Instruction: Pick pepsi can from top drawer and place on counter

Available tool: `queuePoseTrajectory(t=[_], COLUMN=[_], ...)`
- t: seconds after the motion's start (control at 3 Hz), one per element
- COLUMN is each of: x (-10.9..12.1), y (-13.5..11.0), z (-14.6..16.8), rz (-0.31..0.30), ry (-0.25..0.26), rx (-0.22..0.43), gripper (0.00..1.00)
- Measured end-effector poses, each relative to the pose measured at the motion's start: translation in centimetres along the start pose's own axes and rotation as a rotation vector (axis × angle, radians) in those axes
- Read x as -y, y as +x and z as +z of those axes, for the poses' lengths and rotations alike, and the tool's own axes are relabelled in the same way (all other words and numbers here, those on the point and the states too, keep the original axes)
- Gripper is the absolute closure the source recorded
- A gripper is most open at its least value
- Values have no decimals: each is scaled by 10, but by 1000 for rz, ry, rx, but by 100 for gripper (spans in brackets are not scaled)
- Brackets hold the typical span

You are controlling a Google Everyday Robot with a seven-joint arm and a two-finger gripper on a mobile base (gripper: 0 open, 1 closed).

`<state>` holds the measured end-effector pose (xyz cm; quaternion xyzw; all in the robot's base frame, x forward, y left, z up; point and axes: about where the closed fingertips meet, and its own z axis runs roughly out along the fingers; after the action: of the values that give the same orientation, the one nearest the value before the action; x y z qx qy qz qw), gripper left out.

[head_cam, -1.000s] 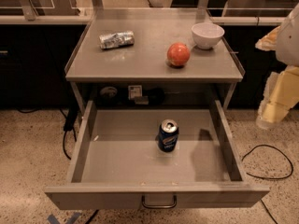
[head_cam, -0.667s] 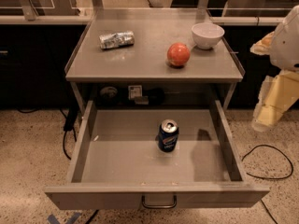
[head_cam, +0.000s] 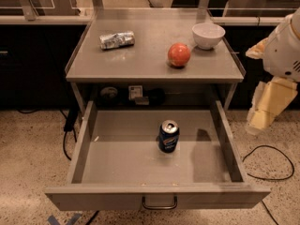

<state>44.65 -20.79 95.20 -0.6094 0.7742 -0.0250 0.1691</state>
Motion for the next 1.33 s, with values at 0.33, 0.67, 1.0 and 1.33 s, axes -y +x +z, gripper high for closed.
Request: queuePoseTrajectory(t=[0.33, 0.67, 1.0, 1.33], x=[3, 8, 6, -1], y=[-4, -9, -22, -36], z=[34, 53, 75, 98], rz=[-7, -8, -23, -30], ry=[23, 40, 16, -45], rx=[12, 32, 76, 155], gripper=[0, 0, 0, 0])
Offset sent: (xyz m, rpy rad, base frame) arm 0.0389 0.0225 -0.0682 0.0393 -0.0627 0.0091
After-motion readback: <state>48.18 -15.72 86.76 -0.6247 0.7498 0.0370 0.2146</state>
